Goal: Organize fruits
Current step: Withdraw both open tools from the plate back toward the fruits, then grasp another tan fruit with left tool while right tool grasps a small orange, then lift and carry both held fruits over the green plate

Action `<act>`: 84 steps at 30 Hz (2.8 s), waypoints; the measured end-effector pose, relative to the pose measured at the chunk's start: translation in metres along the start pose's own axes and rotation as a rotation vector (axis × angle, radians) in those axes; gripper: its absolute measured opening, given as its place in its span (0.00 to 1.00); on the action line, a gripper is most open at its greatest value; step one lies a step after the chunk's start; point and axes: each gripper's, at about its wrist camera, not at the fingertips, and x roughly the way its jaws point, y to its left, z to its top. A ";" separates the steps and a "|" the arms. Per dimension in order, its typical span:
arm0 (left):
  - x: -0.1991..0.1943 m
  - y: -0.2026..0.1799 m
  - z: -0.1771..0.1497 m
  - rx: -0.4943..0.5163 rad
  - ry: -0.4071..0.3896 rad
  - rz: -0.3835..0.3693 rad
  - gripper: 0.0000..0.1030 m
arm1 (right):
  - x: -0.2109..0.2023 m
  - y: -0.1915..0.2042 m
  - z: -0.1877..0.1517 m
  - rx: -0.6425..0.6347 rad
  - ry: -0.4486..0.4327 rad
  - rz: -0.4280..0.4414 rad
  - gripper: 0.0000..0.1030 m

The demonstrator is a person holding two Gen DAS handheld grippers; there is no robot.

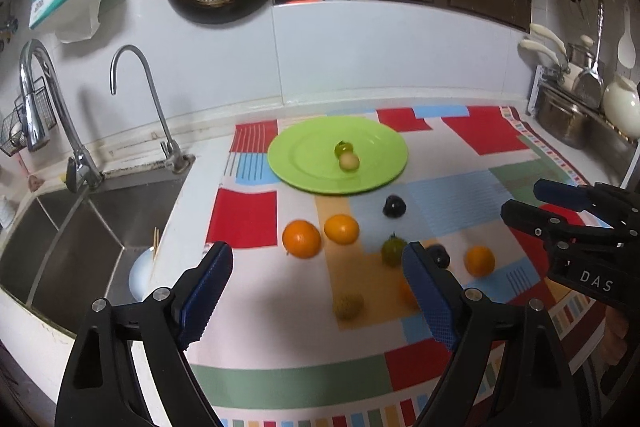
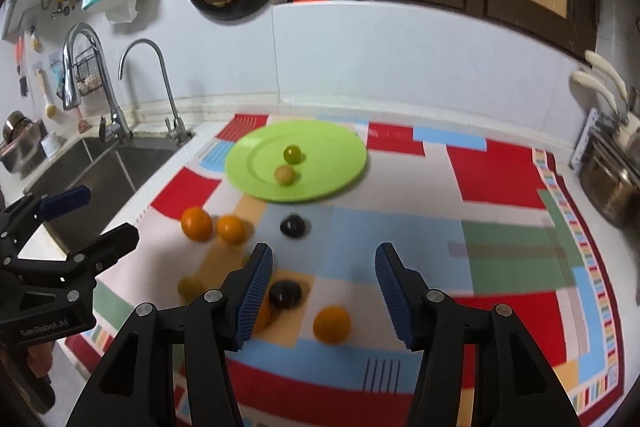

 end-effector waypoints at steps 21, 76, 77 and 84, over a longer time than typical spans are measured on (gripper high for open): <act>0.037 -0.006 -0.041 -0.009 0.120 -0.015 0.80 | 0.032 -0.005 -0.047 0.058 0.137 0.017 0.53; 0.065 -0.011 -0.039 -0.036 0.187 -0.128 0.27 | 0.057 -0.008 -0.044 0.082 0.153 0.041 0.31; 0.063 -0.011 -0.037 -0.037 0.182 -0.128 0.27 | 0.055 -0.008 -0.042 0.080 0.150 0.043 0.31; 0.047 -0.011 -0.023 -0.033 0.143 -0.121 0.27 | 0.041 -0.005 -0.028 0.064 0.115 0.058 0.31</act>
